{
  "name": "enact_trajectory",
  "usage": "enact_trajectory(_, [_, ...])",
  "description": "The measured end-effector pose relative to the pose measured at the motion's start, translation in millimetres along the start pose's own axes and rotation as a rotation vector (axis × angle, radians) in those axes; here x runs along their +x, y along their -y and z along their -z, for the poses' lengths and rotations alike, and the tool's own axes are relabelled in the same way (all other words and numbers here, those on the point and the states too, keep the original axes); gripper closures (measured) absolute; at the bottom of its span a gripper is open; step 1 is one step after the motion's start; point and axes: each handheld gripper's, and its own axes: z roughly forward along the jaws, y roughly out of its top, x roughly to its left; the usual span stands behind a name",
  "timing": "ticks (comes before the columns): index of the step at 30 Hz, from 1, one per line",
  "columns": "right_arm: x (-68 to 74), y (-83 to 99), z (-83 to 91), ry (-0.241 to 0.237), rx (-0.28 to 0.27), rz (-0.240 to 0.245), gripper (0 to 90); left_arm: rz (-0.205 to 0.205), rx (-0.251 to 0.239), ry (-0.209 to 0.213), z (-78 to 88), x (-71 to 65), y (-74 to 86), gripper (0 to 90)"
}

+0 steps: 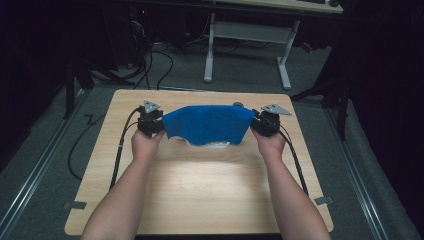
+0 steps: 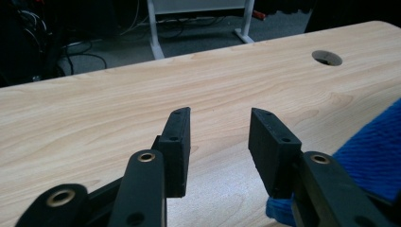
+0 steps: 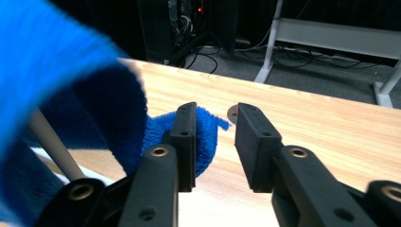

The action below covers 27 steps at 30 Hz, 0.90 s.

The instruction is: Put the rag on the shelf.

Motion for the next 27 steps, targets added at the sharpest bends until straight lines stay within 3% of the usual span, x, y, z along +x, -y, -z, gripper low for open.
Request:
enact_trajectory(6, [-5.3, -2.0, 4.1, 0.008, 0.001, -0.035, 60.2, 0.015, 0.02, 0.003, -1.3, 0.6, 2.3, 58.2])
enact_trajectory(11, [-5.1, 17.7, -10.5, 0.035, 0.077, -0.043, 60.0, 0.004, 0.099, 0.003, -18.2, -4.8, 16.9, 57.1])
enact_trajectory(16, [-8.1, 32.7, -18.3, 0.042, 0.126, -0.054, 59.8, 0.029, 0.104, -0.007, -19.8, 0.3, 25.8, 55.9])
enact_trajectory(20, [-11.5, 34.2, -17.4, 0.047, 0.122, -0.055, 59.8, 0.05, 0.087, -0.029, -14.0, 7.9, 27.7, 54.2])
enact_trajectory(27, [-13.2, 25.5, -7.8, 0.046, 0.095, -0.049, 59.8, 0.02, 0.093, -0.046, -7.1, 12.2, 30.1, 51.1])
